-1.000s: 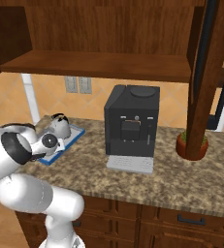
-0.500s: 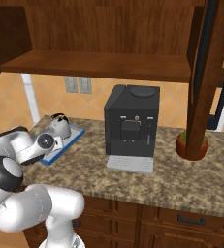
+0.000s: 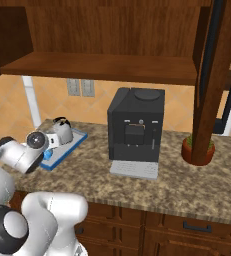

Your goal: Pick the kettle from the counter and place it on the tray. Then pick the mug from the cabinet and place it on the tray. Then close the cabinet doors.

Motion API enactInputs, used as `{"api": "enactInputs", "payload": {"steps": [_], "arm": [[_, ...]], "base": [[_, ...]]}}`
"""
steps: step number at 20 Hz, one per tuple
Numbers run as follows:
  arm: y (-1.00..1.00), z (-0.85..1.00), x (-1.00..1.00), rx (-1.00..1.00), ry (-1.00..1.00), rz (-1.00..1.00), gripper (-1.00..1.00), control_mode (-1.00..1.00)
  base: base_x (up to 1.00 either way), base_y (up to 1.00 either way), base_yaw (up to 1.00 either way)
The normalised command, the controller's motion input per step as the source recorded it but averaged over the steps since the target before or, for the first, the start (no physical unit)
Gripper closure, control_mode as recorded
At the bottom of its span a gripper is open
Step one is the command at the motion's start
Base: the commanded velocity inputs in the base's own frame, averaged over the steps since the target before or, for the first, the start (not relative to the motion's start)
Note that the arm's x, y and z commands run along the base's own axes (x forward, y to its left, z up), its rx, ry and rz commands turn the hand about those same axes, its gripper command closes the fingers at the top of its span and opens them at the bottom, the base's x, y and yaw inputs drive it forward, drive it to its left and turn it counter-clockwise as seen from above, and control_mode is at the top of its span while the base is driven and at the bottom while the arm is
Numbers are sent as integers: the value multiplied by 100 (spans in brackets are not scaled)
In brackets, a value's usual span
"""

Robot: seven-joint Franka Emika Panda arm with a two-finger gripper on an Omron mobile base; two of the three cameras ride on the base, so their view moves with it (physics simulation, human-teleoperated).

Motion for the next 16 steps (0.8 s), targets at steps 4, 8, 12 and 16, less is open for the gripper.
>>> {"api": "enactInputs", "payload": {"steps": [4, 8, 12, 16], "arm": [[0, 89, -20, 0, 0, 0, -100, -100], [-6, 82, -30, 0, 0, 0, -100, -100], [-18, 72, -40, 0, 0, 1, -100, -100], [-16, 66, -54, -2, -14, 15, -100, -100]], "base": [[0, 0, 0], [0, 0, 0], [0, 0, 0], [0, 0, 0]]}}
